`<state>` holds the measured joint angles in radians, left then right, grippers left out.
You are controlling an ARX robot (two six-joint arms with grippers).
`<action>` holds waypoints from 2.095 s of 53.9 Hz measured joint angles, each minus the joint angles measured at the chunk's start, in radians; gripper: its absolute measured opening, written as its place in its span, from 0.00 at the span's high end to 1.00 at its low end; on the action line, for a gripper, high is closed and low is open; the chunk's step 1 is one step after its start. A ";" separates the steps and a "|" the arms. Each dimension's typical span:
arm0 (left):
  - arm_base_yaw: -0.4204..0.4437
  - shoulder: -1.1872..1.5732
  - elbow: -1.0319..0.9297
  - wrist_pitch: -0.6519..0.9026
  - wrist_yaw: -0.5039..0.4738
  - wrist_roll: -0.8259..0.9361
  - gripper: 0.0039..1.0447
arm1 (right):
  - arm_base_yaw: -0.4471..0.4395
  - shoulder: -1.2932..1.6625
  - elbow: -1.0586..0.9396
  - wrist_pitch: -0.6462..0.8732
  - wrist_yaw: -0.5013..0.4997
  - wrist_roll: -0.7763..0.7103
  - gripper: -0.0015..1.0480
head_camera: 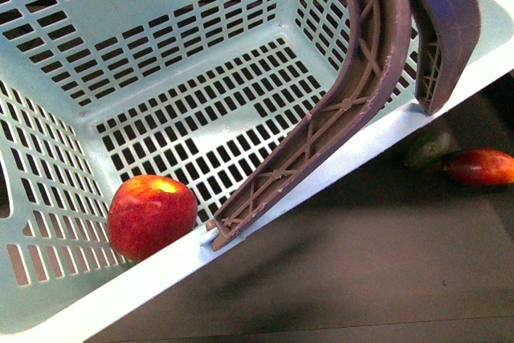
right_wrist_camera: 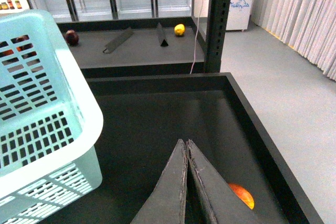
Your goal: Pick apple with right arm and hold basket with left
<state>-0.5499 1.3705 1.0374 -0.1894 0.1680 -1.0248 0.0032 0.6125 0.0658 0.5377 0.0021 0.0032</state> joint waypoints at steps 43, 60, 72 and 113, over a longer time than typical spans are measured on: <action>0.000 0.000 0.000 0.000 0.000 0.001 0.81 | 0.000 -0.314 -0.048 -0.239 -0.001 0.000 0.98; 0.000 0.000 0.000 0.000 0.000 0.000 0.81 | 0.000 -0.403 -0.048 -0.327 -0.001 0.000 0.98; 0.000 0.000 0.000 0.000 0.000 0.000 0.81 | 0.000 -0.521 -0.048 -0.477 -0.004 0.000 0.98; 0.000 0.000 0.000 0.000 0.000 0.000 0.81 | 0.000 -0.606 -0.048 -0.536 0.000 0.000 0.15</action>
<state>-0.5499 1.3705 1.0374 -0.1894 0.1680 -1.0245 0.0032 0.0063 0.0181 0.0013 0.0021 0.0029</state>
